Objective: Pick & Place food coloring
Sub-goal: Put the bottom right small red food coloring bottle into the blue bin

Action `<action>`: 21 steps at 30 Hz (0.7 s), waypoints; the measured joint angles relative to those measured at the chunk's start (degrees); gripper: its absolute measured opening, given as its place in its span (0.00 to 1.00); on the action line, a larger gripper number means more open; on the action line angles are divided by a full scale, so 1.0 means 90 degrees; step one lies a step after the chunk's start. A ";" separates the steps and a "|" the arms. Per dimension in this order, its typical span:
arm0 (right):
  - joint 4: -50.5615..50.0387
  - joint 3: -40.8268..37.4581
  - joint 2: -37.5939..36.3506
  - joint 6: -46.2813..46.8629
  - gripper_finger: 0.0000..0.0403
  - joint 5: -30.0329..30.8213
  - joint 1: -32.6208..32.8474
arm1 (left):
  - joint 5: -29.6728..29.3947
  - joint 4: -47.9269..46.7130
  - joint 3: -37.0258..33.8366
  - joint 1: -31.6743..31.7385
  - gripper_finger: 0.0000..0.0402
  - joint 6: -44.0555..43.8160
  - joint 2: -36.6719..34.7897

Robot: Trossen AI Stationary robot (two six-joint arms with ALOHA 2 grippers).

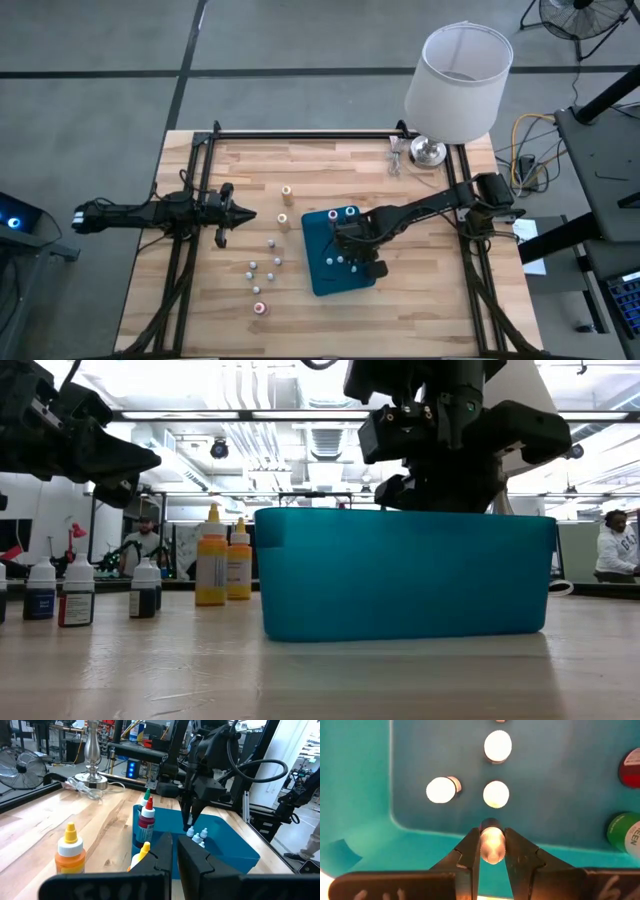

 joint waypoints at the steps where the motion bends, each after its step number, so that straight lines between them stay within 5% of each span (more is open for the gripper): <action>1: 0.0024 -0.0001 0.0000 -0.0026 0.15 0.0004 0.0000 | 0.0001 0.0000 0.0000 0.0001 0.00 0.0001 -0.0001; 21: 0.0383 -0.0326 0.0000 -0.0061 0.15 0.0022 0.0005 | 0.0000 0.0002 0.0002 0.0001 0.00 -0.0001 0.0000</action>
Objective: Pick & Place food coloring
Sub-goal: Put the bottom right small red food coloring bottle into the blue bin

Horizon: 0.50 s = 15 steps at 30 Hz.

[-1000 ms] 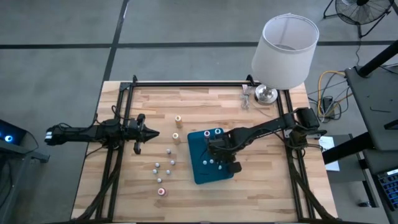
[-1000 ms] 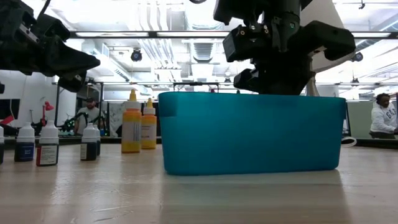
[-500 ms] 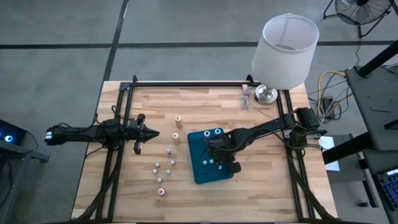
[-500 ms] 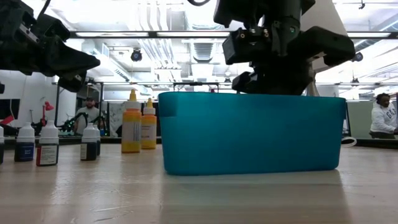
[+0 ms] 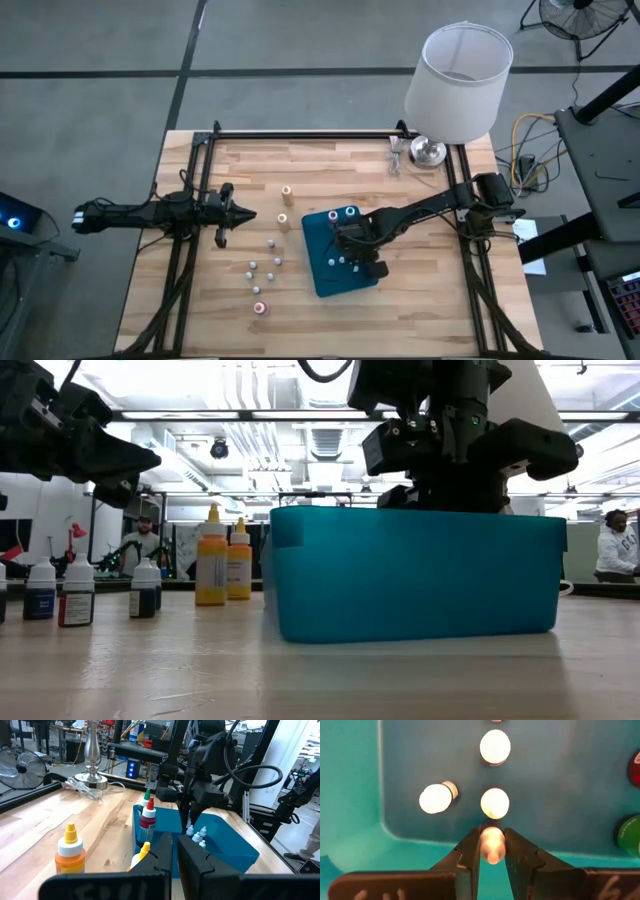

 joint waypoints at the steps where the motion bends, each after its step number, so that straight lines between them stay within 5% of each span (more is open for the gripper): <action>1: 0.0022 0.0000 0.0000 -0.0017 0.15 0.0000 0.0000 | 0.0002 -0.0002 -0.0002 0.0000 0.00 0.0001 0.0000; 15: 0.0058 -0.0015 0.0002 -0.0230 0.16 0.0000 -0.0002 | 0.0001 -0.0002 -0.0002 -0.0001 0.00 0.0000 -0.0002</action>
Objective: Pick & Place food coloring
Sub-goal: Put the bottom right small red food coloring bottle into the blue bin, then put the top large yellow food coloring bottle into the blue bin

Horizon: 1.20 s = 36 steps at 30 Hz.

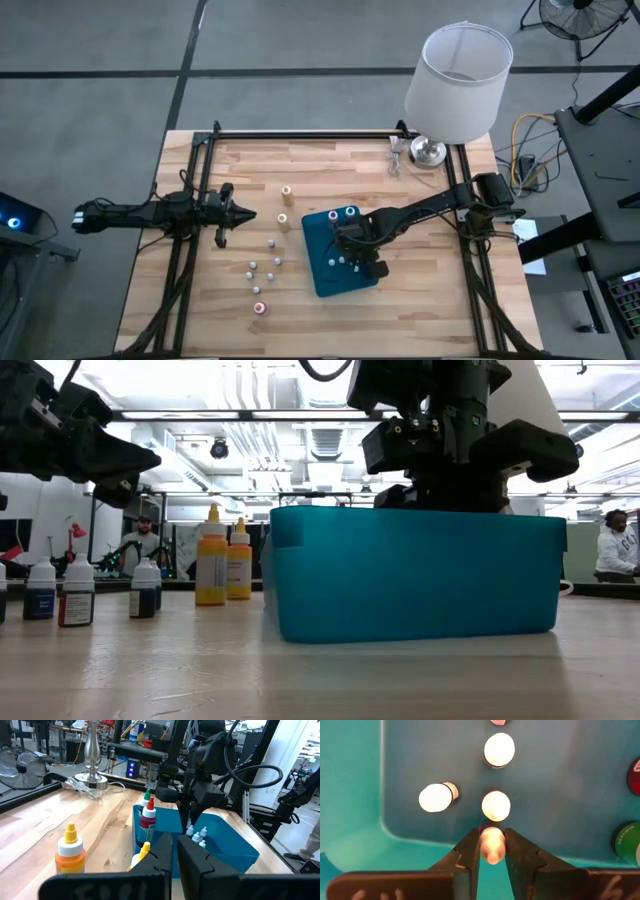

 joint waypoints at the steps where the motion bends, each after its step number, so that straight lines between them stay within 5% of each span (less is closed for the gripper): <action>1: 0.0000 0.0000 0.0000 0.0000 0.17 -0.0001 0.0000 | 0.0000 0.0001 0.0000 -0.0001 0.00 0.0001 0.0001; 12: -0.0005 0.0000 0.0000 0.0027 0.29 -0.0002 0.0000 | 0.0000 0.0000 0.0001 0.0000 0.00 0.0001 0.0000; 36: -0.0670 0.0578 -0.0054 0.0053 0.32 -0.0005 -0.0019 | -0.0001 0.0001 0.0001 0.0001 0.00 0.0000 0.0000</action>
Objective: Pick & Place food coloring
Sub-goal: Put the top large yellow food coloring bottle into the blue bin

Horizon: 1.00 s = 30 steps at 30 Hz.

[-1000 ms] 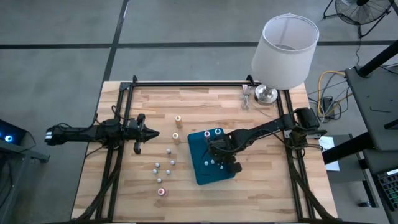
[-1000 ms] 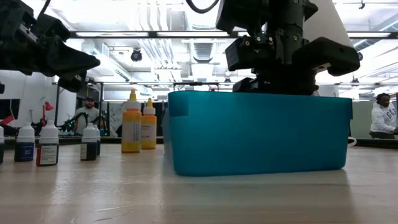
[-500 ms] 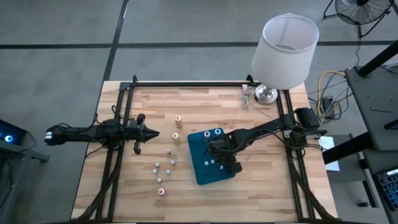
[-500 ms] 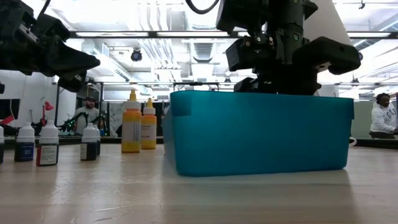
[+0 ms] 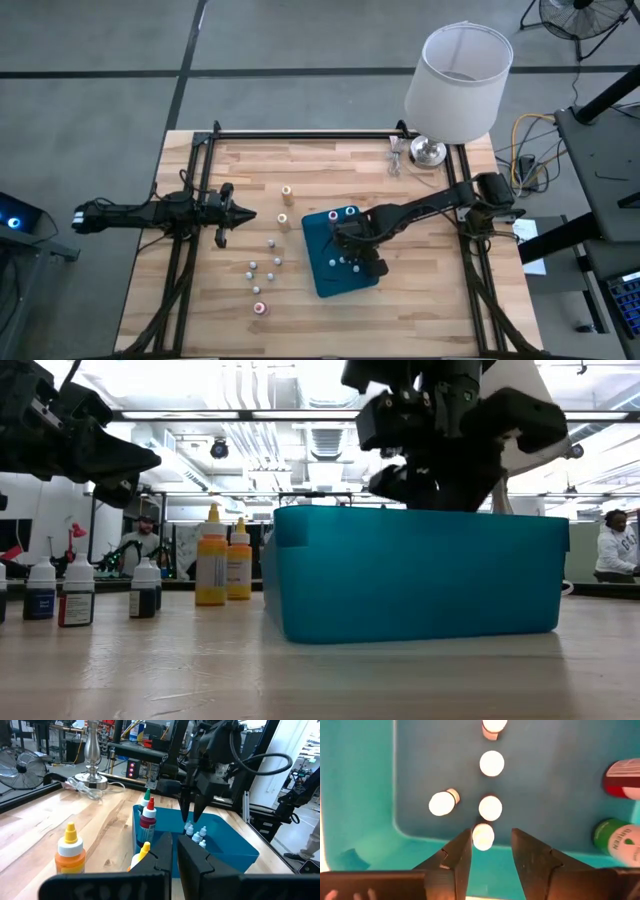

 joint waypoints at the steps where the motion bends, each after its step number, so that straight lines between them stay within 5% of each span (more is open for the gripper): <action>1: -0.0073 0.0059 -0.0013 0.0000 0.32 -0.0002 0.0000 | 0.0001 -0.0001 -0.0001 -0.0002 0.00 0.0001 0.0000; 30: 0.0492 0.1329 -0.0246 -0.0005 0.46 -0.0028 -0.0014 | 0.0002 -0.0001 -0.0001 -0.0002 0.00 0.0000 0.0000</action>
